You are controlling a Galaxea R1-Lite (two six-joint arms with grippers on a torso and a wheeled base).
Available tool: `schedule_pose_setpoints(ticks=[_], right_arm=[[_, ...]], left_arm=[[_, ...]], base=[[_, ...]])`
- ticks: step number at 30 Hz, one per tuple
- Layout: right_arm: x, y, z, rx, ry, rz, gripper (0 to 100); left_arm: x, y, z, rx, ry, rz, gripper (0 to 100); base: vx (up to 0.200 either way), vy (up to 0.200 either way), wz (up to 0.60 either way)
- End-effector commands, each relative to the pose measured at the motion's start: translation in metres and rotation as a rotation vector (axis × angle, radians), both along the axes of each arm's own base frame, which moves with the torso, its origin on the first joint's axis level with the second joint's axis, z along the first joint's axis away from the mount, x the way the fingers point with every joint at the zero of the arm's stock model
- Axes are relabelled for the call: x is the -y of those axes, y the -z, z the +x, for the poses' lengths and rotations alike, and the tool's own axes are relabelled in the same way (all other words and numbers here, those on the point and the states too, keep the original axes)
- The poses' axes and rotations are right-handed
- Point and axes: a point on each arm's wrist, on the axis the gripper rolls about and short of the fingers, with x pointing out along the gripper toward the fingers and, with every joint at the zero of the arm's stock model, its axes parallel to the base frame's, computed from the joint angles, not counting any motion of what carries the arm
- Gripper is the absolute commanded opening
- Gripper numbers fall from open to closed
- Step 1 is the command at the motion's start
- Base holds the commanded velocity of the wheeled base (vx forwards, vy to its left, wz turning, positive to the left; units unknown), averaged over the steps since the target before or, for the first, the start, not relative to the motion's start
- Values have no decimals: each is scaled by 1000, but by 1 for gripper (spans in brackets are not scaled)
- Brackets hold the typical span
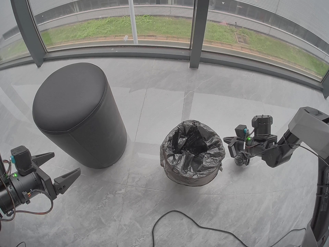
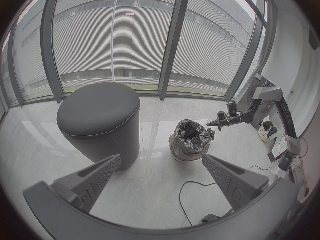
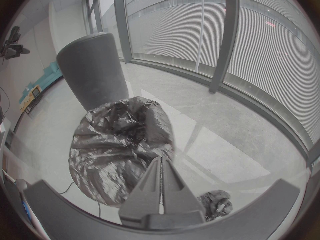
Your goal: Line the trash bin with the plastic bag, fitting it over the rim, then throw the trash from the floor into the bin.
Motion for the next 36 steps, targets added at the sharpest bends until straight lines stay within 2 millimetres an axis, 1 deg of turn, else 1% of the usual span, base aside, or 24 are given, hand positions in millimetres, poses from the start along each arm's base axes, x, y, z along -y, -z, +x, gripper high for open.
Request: schedule_pose_setpoints(ticks=[1, 2, 3, 5, 6, 8, 10, 15, 16, 17, 19, 21, 24, 25, 27, 28, 29, 33, 36], right_arm=[[55, -3, -12, -74, 124, -24, 0], [65, -1, -15, -94, 148, -28, 0], [73, 1, -16, -103, 165, -33, 100], [84, 3, -12, -95, 189, -37, 100], [85, 3, -11, -92, 192, -38, 100], [95, 8, -1, -80, 212, -45, 100], [100, 13, 5, -73, 217, -61, 100], [105, 41, 15, -103, 202, -110, 100], [105, 43, 16, -107, 201, -112, 100], [108, 53, 24, -106, 199, -126, 100], [111, 62, 32, -99, 198, -137, 100], [116, 75, 46, -82, 198, -155, 100], [117, 91, 57, -80, 195, -161, 100], [117, 93, 58, -80, 195, -161, 100], [117, 106, 64, -83, 191, -161, 100], [117, 106, 64, -83, 191, -161, 100], [117, 114, 71, -73, 189, -164, 100], [117, 121, 86, -30, 188, -173, 100], [119, 123, 103, 35, 193, -174, 100]], left_arm=[[-1, -1, -2, 9, 4, -4, 100], [-1, -1, -2, 9, 7, -5, 100], [-1, -1, -3, 8, 8, -7, 100], [-1, 1, -4, 4, 10, -5, 100], [-1, 1, -4, 4, 9, -5, 100], [-2, 4, -5, -5, 4, -3, 100], [-3, 5, -5, -9, -1, -3, 100], [-4, 4, -4, -6, -14, -4, 100], [-5, 4, -4, -8, -16, -3, 100], [-5, 4, -4, -6, -21, -3, 100], [-6, 5, -4, -8, -27, -3, 100], [-8, 5, -4, -7, -45, -3, 100], [-11, 5, -4, -9, -64, -3, 100], [-11, 5, -4, -9, -65, -3, 100], [-13, 5, -4, -9, -80, -3, 100], [-13, 5, -4, -9, -80, -3, 100], [-14, 6, -4, -10, -91, -3, 100], [-16, 10, -5, -28, -103, 1, 100], [-17, 15, -8, -41, -109, 4, 100]], base=[[0, 0, 0], [0, 0, 0], [0, 0, 0], [0, 0, 0], [0, 0, 0], [0, 0, 0], [0, 0, 0], [0, 0, 0], [0, 0, 0], [0, 0, 0], [0, 0, 0], [0, 0, 0], [0, 0, 0], [0, 0, 0], [0, 0, 0], [0, 0, 0], [0, 0, 0], [0, 0, 0], [0, 0, 0]])
